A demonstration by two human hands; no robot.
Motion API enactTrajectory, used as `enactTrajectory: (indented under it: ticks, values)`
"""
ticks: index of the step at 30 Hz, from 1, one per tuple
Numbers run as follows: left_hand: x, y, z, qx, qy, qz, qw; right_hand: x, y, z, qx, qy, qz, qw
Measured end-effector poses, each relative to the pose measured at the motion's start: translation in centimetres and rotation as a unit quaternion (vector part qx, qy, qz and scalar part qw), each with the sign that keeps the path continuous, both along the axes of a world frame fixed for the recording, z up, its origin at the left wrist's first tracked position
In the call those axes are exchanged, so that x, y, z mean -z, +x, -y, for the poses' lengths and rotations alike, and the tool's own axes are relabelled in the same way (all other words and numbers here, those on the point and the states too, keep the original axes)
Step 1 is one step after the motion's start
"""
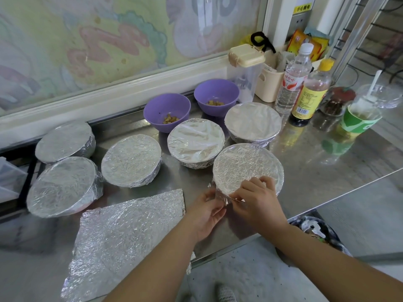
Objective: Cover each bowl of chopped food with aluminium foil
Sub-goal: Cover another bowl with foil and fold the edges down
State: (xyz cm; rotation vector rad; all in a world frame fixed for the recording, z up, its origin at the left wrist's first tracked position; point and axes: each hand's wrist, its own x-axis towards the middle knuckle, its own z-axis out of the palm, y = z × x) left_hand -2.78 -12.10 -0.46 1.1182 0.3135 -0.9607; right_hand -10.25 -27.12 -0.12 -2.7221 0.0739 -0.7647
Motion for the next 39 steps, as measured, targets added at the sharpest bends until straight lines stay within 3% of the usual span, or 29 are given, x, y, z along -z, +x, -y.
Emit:
enactTrajectory:
  ticks: [4, 10, 12, 14, 22, 24, 28, 31, 35, 37, 39]
  values:
    - [0.3, -0.9, -0.3, 0.025, 0.135, 0.162, 0.977, -0.1, -0.1, 0.0, -0.006, 0.004, -0.008, 1.0]
    - [-1.4, -0.4, -0.8, 0.115, 0.312, 0.406, 0.851, -0.2, -0.2, 0.1, -0.006, 0.0, -0.024, 1.0]
    - [-1.6, -0.3, -0.5, 0.138, 0.353, 0.452, 0.807, 0.0, -0.2, 0.0, -0.007, 0.003, -0.032, 0.999]
    - [-1.7, -0.6, 0.0, 0.139, 0.381, 0.459, 0.79, 0.2, -0.2, -0.2, -0.009, 0.006, -0.041, 0.999]
    - [-2.1, -0.8, 1.6, 0.111, 0.401, 0.419, 0.807, 0.5, 0.2, 0.1, -0.015, 0.061, -0.034, 0.997]
    - [-2.2, -0.7, 1.8, 0.109, 0.388, 0.372, 0.836, 0.5, 0.4, 0.1, -0.018, 0.067, -0.035, 0.997]
    - [-2.4, -0.8, 1.6, 0.083, 0.269, 0.26, 0.924, 0.6, 0.4, 0.4, -0.013, 0.074, -0.04, 0.996]
    - [-3.4, -0.6, 1.8, 0.049, 0.22, 0.174, 0.959, 0.3, 0.3, 0.5, -0.024, 0.065, -0.056, 0.996]
    - [-4.0, 0.1, 1.6, 0.055, 0.226, 0.188, 0.954, -1.9, 0.4, 2.0, -0.022, 0.025, -0.075, 0.997]
    - [-3.8, 0.5, 1.7, 0.065, 0.228, 0.198, 0.951, -3.3, 1.3, 4.4, 0.067, 0.064, -0.071, 0.993]
    - [-3.7, 0.9, 1.9, 0.074, 0.232, 0.202, 0.949, -4.2, 2.5, 7.2, 0.168, 0.115, -0.123, 0.971]
